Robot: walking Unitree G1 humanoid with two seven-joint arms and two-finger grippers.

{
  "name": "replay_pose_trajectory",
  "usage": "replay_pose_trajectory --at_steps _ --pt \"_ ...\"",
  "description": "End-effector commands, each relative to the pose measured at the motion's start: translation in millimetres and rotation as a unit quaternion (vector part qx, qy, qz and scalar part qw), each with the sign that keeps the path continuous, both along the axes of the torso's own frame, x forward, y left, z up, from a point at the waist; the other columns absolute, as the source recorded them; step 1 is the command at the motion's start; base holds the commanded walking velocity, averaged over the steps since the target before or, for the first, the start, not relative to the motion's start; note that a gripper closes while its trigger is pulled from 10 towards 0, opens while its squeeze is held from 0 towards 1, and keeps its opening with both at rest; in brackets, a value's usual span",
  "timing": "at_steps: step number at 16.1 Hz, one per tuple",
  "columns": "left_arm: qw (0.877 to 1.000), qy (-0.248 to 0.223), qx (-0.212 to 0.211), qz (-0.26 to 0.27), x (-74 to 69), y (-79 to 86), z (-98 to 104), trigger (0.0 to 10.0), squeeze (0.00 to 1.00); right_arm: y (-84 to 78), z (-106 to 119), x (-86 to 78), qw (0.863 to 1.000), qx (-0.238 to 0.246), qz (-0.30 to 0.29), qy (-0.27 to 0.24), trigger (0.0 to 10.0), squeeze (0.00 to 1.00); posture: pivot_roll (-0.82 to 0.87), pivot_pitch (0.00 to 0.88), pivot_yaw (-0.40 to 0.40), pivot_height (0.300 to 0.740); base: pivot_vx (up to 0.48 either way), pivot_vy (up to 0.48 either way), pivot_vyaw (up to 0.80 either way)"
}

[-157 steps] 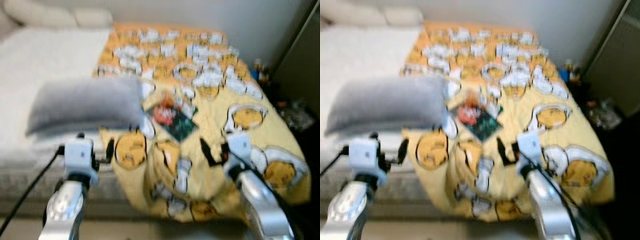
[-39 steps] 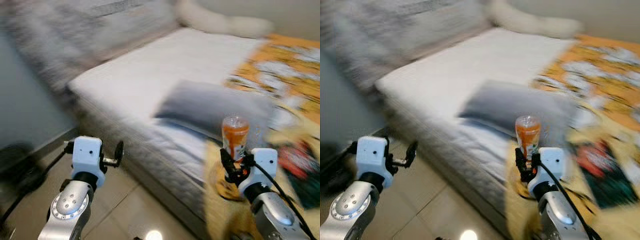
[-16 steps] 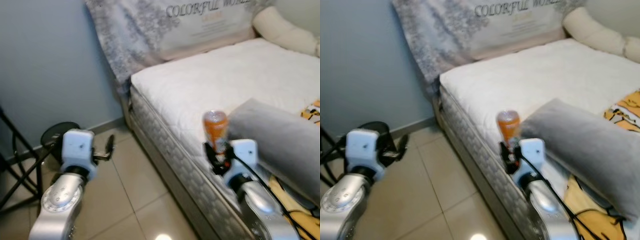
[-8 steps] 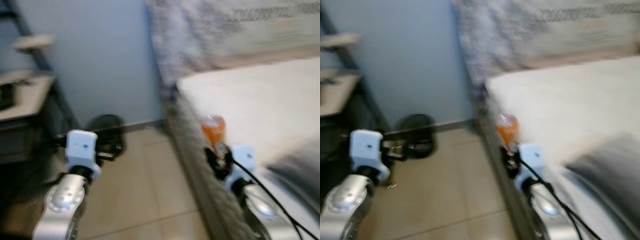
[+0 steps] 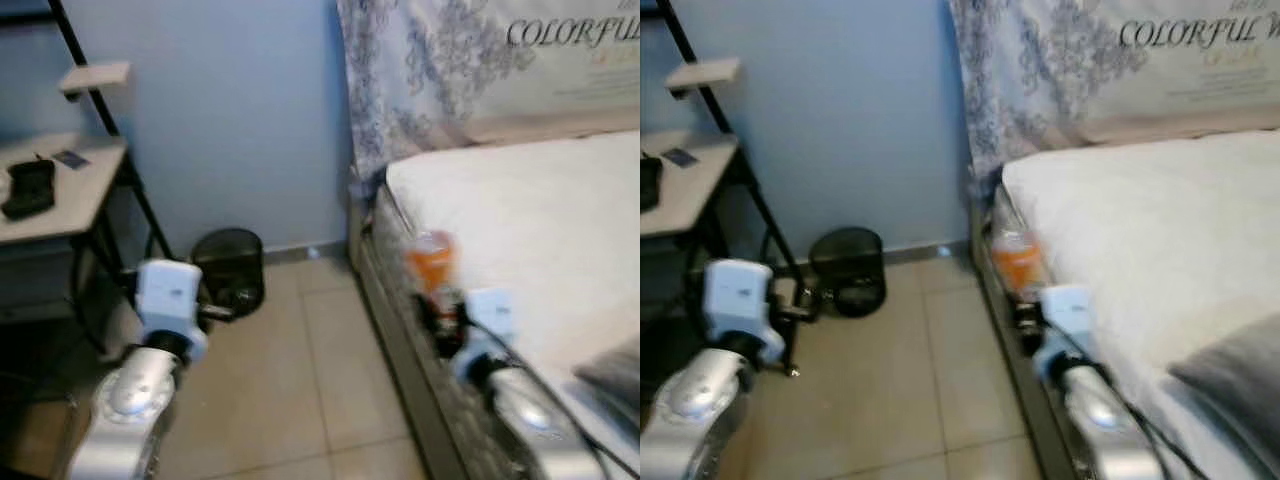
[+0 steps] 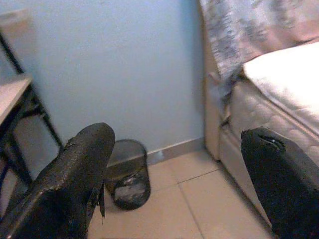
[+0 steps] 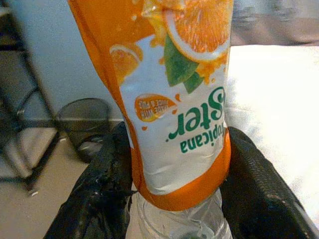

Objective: Clean up the room

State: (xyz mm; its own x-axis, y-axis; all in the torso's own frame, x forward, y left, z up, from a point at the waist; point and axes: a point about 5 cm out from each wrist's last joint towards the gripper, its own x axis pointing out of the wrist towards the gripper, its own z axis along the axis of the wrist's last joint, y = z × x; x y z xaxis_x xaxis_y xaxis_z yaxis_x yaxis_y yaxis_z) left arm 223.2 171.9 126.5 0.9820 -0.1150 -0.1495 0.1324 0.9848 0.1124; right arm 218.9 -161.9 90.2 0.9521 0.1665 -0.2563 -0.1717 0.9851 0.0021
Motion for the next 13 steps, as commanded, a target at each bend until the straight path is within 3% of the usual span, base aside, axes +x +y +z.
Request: replay_pose_trajectory --at_steps 1,9,13 --pt "1.0 -0.005 0.013 0.013 -0.2 8.4 3.5 10.0 0.0 7.7 4.4 3.7 1.0 0.01 0.007 -0.014 10.0 0.0 -0.02 0.0 0.055 0.74 0.292 0.0 0.0" --pt "1.0 -0.004 0.013 0.006 0.5 8.3 2.7 10.0 0.0 3.0 4.7 5.3 0.999 0.015 -0.023 -0.018 10.0 0.0 -0.03 0.0 0.048 0.74 0.292 0.0 0.0" --pt "1.0 -0.004 0.012 0.007 1.1 11.0 1.9 10.0 0.0 -1.7 7.1 6.7 0.998 -0.025 -0.041 -0.04 10.0 0.0 -0.03 0.0 0.043 0.74 0.291 0.0 0.0"
